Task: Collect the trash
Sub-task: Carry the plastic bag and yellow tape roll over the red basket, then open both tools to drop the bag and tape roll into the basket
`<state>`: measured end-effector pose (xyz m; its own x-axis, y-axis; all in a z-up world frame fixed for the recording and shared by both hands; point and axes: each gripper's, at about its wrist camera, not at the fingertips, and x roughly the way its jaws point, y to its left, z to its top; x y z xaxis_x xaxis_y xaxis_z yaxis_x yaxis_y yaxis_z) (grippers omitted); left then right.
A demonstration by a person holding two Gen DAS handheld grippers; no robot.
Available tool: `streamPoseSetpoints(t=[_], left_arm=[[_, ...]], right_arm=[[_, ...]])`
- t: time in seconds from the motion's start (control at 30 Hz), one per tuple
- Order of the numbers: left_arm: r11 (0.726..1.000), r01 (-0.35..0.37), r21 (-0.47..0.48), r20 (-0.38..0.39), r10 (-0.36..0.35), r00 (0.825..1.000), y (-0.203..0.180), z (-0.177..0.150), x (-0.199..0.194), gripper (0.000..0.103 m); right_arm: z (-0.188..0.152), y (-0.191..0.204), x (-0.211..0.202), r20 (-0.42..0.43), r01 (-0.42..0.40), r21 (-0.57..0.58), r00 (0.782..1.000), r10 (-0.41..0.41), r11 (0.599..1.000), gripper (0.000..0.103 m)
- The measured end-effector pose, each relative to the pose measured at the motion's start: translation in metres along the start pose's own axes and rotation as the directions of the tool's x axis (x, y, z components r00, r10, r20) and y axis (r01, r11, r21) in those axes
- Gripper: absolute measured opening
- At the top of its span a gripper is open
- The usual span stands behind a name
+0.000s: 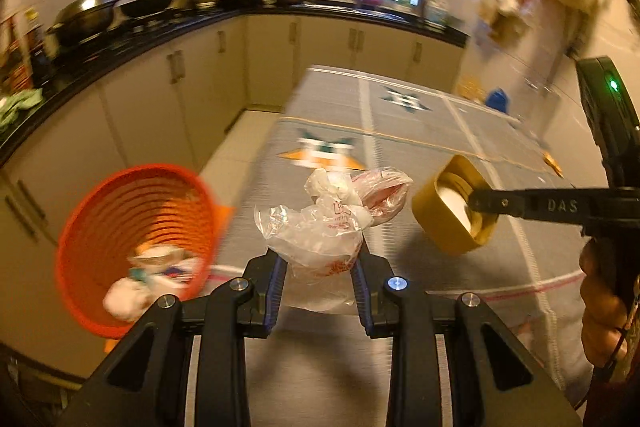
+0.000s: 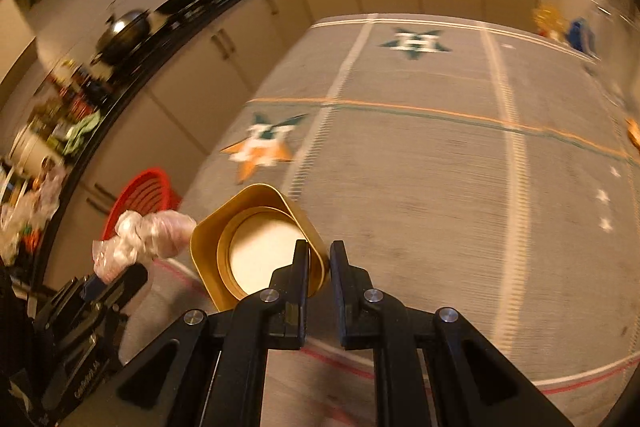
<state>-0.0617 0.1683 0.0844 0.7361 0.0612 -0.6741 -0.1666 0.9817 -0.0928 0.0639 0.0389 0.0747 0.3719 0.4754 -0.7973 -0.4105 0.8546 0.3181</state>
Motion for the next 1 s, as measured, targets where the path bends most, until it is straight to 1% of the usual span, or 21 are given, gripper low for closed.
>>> streamPoseSetpoints(t=[0.13,0.3,0.47,0.57,0.63,0.67,0.73,0.83,0.87,1.0], left_arm=[[0.997,-0.055,-0.06,0.011,0.056,0.998,0.045,-0.002,-0.007,0.029],[0.984,-0.124,-0.129,0.002,0.126,0.992,0.099,-0.007,-0.008,0.029],[0.967,-0.166,-0.192,-0.026,0.164,0.986,0.14,-0.016,-0.001,0.029],[0.958,-0.183,-0.222,-0.045,0.177,0.983,0.158,-0.021,0.007,0.029],[0.952,-0.186,-0.243,-0.063,0.176,0.982,0.168,-0.022,0.014,0.03],[0.95,-0.187,-0.25,-0.064,0.177,0.982,0.171,-0.023,0.016,0.03],[0.948,-0.193,-0.253,-0.066,0.182,0.981,0.176,-0.024,0.02,0.034],[0.947,-0.192,-0.257,-0.069,0.181,0.981,0.177,-0.024,0.024,0.039],[0.949,-0.192,-0.252,-0.063,0.182,0.981,0.176,-0.024,0.023,0.04],[0.949,-0.202,-0.241,-0.049,0.196,0.979,0.171,-0.023,0.021,0.054]], right_arm=[[0.004,0.045,0.017,-0.021,-0.023,-0.063,1.0,0.021,0.998,0.012],[0.008,0.105,0.038,-0.043,-0.057,-0.146,0.998,0.051,0.988,0.012],[0.011,0.153,0.058,-0.063,-0.087,-0.209,0.995,0.076,0.974,0.012],[0.013,0.173,0.072,-0.072,-0.094,-0.227,0.994,0.079,0.969,0.012],[0.015,0.183,0.08,-0.074,-0.093,-0.233,0.994,0.078,0.968,0.012],[0.015,0.187,0.084,-0.077,-0.099,-0.235,0.994,0.083,0.967,0.014],[0.017,0.192,0.089,-0.073,-0.112,-0.239,0.993,0.097,0.964,0.017],[0.016,0.197,0.09,-0.05,-0.098,-0.259,0.995,0.088,0.961,0.017],[0.016,0.197,0.089,-0.048,-0.1,-0.264,0.995,0.09,0.959,0.017],[0.015,0.191,0.08,-0.03,-0.097,-0.266,0.995,0.092,0.959,0.017]])
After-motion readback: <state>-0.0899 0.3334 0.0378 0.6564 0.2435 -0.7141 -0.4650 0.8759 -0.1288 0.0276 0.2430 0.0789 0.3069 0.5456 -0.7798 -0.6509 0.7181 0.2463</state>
